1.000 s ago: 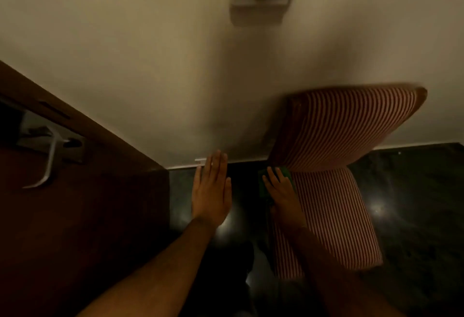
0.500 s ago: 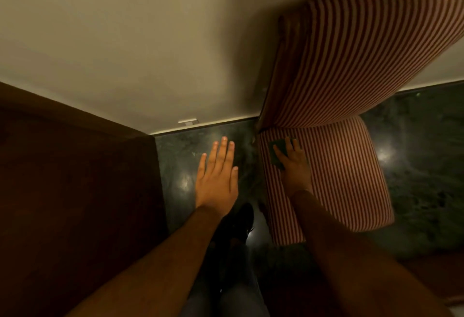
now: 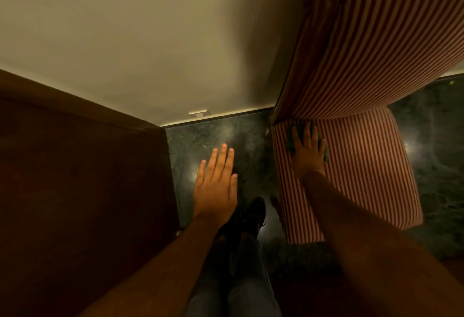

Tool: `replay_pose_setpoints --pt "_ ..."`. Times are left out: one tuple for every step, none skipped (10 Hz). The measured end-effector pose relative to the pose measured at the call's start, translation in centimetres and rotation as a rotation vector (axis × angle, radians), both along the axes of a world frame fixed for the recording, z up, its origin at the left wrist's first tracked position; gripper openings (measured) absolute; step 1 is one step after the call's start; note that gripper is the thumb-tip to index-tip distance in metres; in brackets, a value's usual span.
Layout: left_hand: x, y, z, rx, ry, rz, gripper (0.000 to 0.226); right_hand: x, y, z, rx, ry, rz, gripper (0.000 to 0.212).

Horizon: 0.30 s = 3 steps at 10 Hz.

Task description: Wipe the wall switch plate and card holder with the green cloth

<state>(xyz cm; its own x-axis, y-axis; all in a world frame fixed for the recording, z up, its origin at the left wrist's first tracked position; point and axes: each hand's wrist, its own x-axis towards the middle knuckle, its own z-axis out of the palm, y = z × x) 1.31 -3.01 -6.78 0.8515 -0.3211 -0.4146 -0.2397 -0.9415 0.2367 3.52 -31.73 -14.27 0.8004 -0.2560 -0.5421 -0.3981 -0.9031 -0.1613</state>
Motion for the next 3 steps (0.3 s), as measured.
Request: replay_pose_setpoints --pt "0.0 0.7 0.7 -0.004 0.002 0.0 0.07 -0.6 0.9 1.5 -0.058 0.047 0.076 0.083" --pt "0.6 1.3 2.3 -0.021 -0.032 0.01 0.069 -0.5 1.9 3.9 -0.058 0.021 0.139 0.089" --pt "1.9 1.7 5.3 -0.022 -0.123 0.026 0.069 -0.2 4.5 7.4 -0.06 -0.128 0.175 0.086"
